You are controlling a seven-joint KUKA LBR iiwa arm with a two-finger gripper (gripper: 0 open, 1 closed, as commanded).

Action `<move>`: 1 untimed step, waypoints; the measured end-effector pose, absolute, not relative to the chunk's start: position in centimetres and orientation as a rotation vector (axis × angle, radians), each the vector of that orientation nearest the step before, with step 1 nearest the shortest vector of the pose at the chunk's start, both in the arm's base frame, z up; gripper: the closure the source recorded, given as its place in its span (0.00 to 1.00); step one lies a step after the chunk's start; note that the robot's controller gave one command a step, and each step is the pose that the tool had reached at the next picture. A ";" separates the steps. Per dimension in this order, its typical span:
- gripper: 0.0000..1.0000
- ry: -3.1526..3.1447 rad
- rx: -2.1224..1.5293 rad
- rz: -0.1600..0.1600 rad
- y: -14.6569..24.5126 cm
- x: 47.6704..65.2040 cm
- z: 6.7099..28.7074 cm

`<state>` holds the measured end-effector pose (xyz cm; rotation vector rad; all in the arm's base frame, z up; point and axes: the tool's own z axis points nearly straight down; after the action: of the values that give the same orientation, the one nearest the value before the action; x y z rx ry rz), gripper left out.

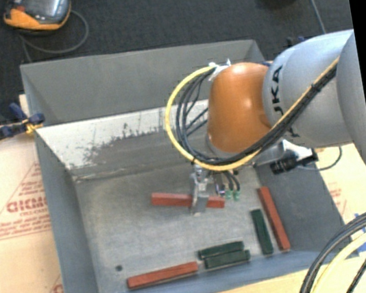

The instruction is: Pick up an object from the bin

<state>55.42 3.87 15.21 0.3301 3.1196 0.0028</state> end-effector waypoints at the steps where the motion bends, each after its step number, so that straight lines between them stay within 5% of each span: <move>1: 1.00 3.119 0.333 0.003 3.8 55.5 16.6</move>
Offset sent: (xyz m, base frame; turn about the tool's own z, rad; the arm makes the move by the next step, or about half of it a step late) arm 0.0000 -0.0002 0.0122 0.0000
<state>55.55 3.81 16.55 0.3330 3.1185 0.0030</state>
